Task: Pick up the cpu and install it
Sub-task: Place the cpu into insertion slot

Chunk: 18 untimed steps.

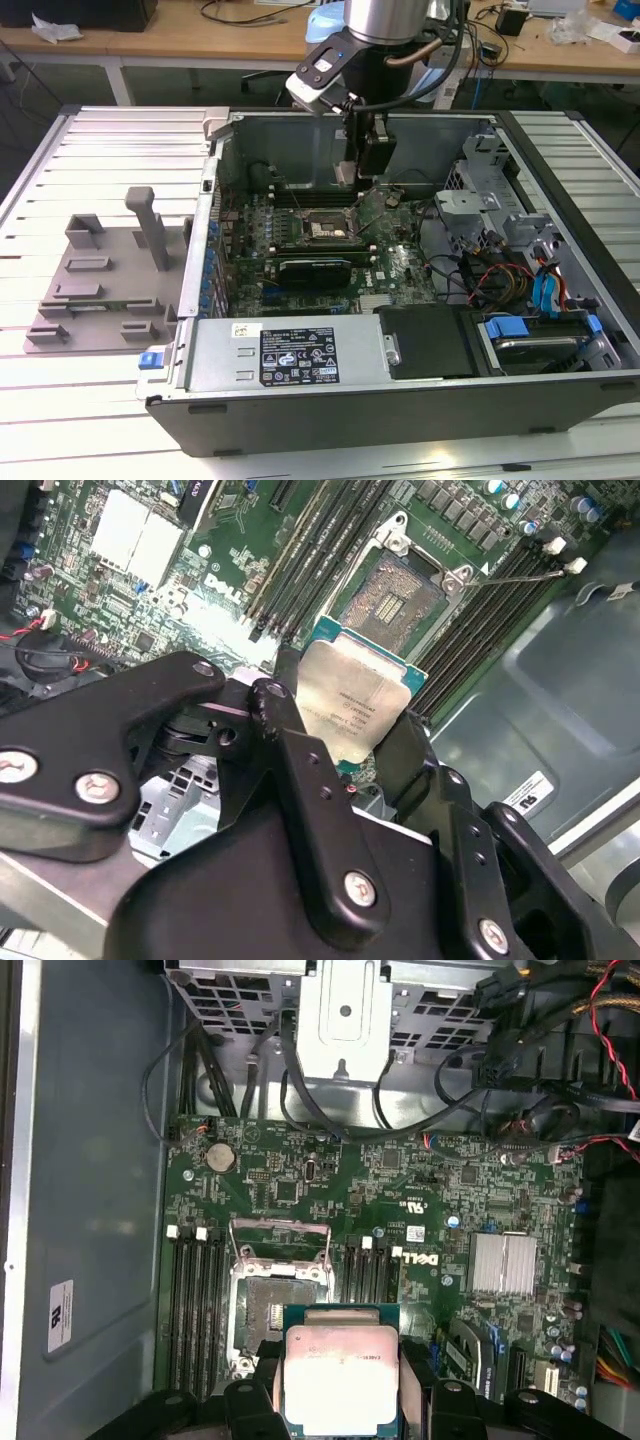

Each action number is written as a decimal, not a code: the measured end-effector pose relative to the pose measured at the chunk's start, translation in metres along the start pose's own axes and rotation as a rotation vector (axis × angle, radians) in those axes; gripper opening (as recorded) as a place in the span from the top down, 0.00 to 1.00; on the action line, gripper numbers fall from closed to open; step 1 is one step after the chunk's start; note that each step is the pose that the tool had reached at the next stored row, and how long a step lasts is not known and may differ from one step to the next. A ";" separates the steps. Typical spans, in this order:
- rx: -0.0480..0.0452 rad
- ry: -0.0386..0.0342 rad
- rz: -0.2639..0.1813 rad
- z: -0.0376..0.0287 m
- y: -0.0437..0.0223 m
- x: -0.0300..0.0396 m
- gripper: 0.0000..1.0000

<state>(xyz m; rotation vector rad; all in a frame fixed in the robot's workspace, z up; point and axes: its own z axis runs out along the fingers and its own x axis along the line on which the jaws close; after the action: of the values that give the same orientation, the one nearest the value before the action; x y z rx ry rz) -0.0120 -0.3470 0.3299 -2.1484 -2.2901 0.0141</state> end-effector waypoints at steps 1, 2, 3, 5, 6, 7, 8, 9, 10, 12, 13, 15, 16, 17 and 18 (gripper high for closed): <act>0.0002 -0.0002 0.000 0.0006 -0.0015 0.0002 0.45; 0.0002 -0.0003 0.000 0.0012 -0.0028 0.0005 0.45; 0.0002 -0.0002 0.000 0.0027 -0.0050 0.0015 0.45; 0.0002 -0.0003 0.000 0.0067 -0.0061 0.0057 0.45; 0.0002 -0.0004 0.000 0.0089 -0.0059 0.0082 0.45; 0.0002 -0.0004 0.000 0.0103 -0.0058 0.0096 0.45; 0.0002 -0.0003 0.000 0.0125 -0.0056 0.0116 0.45; 0.0001 -0.0001 0.000 0.0144 -0.0056 0.0123 0.45; 0.0002 -0.0003 0.000 0.0162 -0.0055 0.0125 0.45; 0.0002 -0.0003 0.000 0.0245 -0.0055 0.0126 0.45; 0.0002 -0.0003 0.000 0.0263 -0.0056 0.0126 0.45; 0.0002 -0.0003 0.000 0.0309 -0.0056 0.0126 0.45; 0.0002 -0.0004 0.000 0.0320 -0.0056 0.0126 0.45; 0.0002 -0.0004 0.000 0.0352 -0.0056 0.0126 0.45; 0.0002 -0.0003 0.000 0.0396 -0.0056 0.0129 0.45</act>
<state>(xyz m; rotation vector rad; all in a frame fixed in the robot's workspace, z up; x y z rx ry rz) -0.0187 -0.3347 0.2903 -2.1485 -2.2901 0.0147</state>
